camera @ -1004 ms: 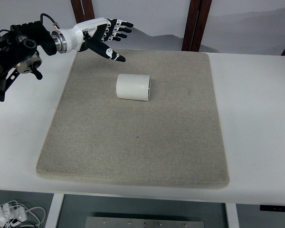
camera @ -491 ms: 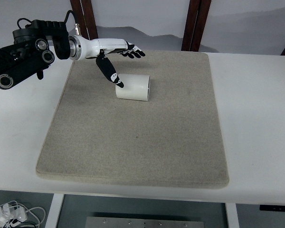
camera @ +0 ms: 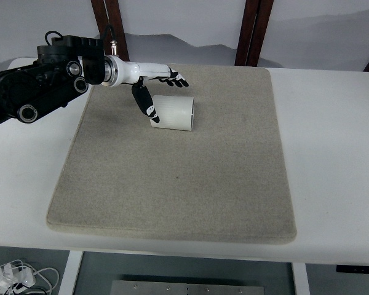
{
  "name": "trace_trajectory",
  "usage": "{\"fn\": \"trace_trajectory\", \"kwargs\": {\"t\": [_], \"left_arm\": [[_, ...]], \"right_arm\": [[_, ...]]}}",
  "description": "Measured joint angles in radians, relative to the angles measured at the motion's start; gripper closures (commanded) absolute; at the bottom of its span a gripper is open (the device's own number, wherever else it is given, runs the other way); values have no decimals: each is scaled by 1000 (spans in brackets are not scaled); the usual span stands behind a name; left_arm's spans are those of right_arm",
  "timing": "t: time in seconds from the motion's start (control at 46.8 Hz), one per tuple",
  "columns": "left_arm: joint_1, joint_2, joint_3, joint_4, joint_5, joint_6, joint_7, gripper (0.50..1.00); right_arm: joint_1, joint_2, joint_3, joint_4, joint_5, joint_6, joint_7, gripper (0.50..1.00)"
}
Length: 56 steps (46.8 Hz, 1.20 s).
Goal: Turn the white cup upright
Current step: 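Lower the left hand and wrap its fingers around the cup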
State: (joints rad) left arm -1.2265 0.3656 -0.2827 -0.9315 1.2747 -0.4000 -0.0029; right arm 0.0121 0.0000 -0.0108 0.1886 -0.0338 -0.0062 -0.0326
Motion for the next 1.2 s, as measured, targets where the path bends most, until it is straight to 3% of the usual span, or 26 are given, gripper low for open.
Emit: {"fn": "trace_trajectory", "kwargs": {"t": [0.385, 1.197], "left_arm": [[11, -101, 2, 117, 20, 35, 0, 506], [23, -135, 8, 136, 36, 43, 0, 514]], "right_arm": [[0, 0, 0, 0, 0, 0, 0, 548], [0, 0, 0, 0, 0, 0, 0, 548]]}}
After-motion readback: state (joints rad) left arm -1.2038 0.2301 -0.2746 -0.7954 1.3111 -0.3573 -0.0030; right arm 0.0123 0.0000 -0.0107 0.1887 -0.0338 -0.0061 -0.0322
